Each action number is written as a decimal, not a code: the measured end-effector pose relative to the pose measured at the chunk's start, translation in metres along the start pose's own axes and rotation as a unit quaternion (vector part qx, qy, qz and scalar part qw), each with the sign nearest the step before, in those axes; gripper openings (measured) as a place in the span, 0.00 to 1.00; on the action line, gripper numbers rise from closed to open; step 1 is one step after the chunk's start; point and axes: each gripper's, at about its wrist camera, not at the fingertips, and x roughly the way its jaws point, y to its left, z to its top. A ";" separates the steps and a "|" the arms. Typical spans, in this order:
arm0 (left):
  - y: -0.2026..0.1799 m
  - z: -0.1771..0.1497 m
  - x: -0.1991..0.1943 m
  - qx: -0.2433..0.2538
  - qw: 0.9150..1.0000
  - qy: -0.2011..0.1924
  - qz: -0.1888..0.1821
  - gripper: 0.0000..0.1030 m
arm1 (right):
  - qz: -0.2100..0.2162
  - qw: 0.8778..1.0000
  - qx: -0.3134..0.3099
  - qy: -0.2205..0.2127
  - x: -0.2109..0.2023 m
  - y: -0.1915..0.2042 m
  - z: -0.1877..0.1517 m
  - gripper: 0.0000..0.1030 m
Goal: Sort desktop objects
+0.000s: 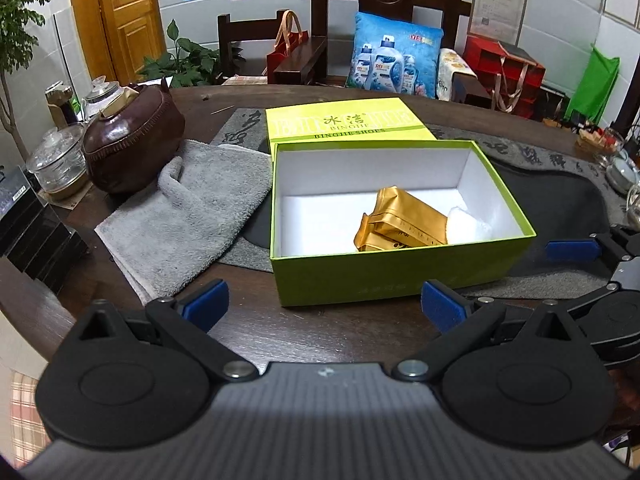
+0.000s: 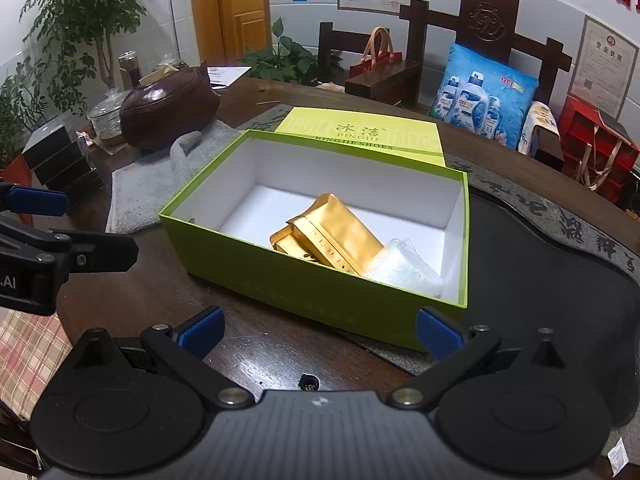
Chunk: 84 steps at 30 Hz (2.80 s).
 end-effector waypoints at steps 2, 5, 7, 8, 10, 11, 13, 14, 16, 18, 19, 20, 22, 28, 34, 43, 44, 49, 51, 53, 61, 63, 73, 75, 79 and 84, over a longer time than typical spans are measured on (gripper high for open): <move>-0.002 0.001 0.001 0.000 1.000 0.003 0.001 1.00 | 0.000 1.000 0.000 0.001 0.000 -0.001 0.000 1.00; -0.005 0.001 0.003 -0.001 1.000 0.008 0.006 1.00 | 0.001 1.000 0.000 0.000 0.000 -0.004 0.001 1.00; -0.007 0.001 0.005 -0.004 1.000 0.013 0.008 1.00 | 0.000 1.000 -0.003 -0.001 0.002 -0.007 0.001 1.00; -0.008 0.001 0.006 -0.005 1.000 0.016 0.009 1.00 | 0.000 1.000 -0.003 0.000 0.003 -0.008 0.001 1.00; -0.011 0.000 0.010 -0.006 1.000 0.023 0.011 1.00 | 0.001 1.000 -0.002 0.002 0.004 -0.012 0.001 1.00; -0.012 0.000 0.011 -0.010 1.000 0.026 0.014 1.00 | 0.002 1.000 -0.003 0.002 0.004 -0.013 0.000 1.00; -0.014 -0.001 0.013 -0.016 0.999 0.031 0.018 1.00 | 0.003 1.000 -0.005 0.004 0.004 -0.016 -0.001 1.00; -0.016 -0.002 0.013 -0.017 0.999 0.032 0.020 1.00 | 0.004 1.000 -0.005 0.004 0.004 -0.017 -0.002 1.00; -0.020 -0.002 0.014 -0.019 0.999 0.033 0.031 1.00 | 0.008 1.000 -0.006 0.004 0.005 -0.020 -0.003 1.00; -0.022 -0.003 0.015 -0.025 0.998 0.035 0.038 1.00 | 0.011 1.000 -0.008 0.005 0.006 -0.022 -0.003 1.00; -0.023 -0.003 0.016 -0.029 0.998 0.037 0.039 1.00 | 0.013 1.000 -0.009 0.005 0.007 -0.023 -0.003 1.00; -0.024 -0.003 0.016 -0.032 0.998 0.039 0.040 1.00 | 0.014 1.000 -0.010 0.005 0.007 -0.024 -0.004 1.00; -0.026 -0.004 0.016 -0.036 0.998 0.041 0.043 1.00 | 0.019 1.000 -0.011 0.005 0.007 -0.027 -0.004 1.00; -0.032 -0.004 0.017 -0.051 0.997 0.044 0.046 1.00 | 0.023 1.000 -0.016 0.000 0.005 -0.033 -0.006 1.00; -0.042 -0.003 0.017 -0.069 0.996 0.039 0.035 1.00 | 0.030 0.999 -0.022 -0.004 0.002 -0.043 -0.010 1.00; -0.063 -0.006 0.024 -0.073 0.995 0.042 0.044 1.00 | 0.028 0.999 -0.023 -0.009 0.001 -0.062 -0.017 1.00; -0.065 -0.007 0.024 -0.073 0.995 0.042 0.047 1.00 | 0.030 0.999 -0.022 -0.009 -0.001 -0.064 -0.018 1.00; -0.071 -0.009 0.027 -0.074 0.994 0.045 0.063 1.00 | 0.030 0.999 -0.026 -0.003 -0.003 -0.071 -0.023 1.00; -0.073 -0.010 0.027 -0.073 0.994 0.047 0.067 1.00 | 0.026 0.999 -0.025 -0.004 -0.003 -0.072 -0.024 1.00; -0.076 -0.010 0.027 -0.067 0.994 0.047 0.072 1.00 | 0.022 1.000 -0.021 -0.004 -0.004 -0.073 -0.025 1.00; -0.087 -0.006 0.029 -0.055 0.994 0.048 0.078 1.00 | -0.007 1.000 -0.003 0.000 -0.010 -0.084 -0.026 1.00; -0.089 -0.006 0.029 -0.055 0.994 0.050 0.079 1.00 | -0.014 1.000 0.000 0.000 -0.011 -0.087 -0.027 1.00; -0.101 -0.004 0.030 -0.046 0.994 0.054 0.085 1.00 | -0.028 1.000 0.004 0.006 -0.012 -0.098 -0.030 1.00; -0.104 -0.004 0.031 -0.043 0.994 0.055 0.085 1.00 | -0.034 0.999 0.005 0.007 -0.013 -0.100 -0.031 1.00; -0.108 -0.003 0.032 -0.038 0.994 0.056 0.085 1.00 | -0.036 0.999 0.012 0.009 -0.012 -0.103 -0.033 1.00; -0.112 -0.003 0.035 -0.035 0.994 0.059 0.089 1.00 | -0.035 0.999 0.015 0.011 -0.010 -0.107 -0.036 1.00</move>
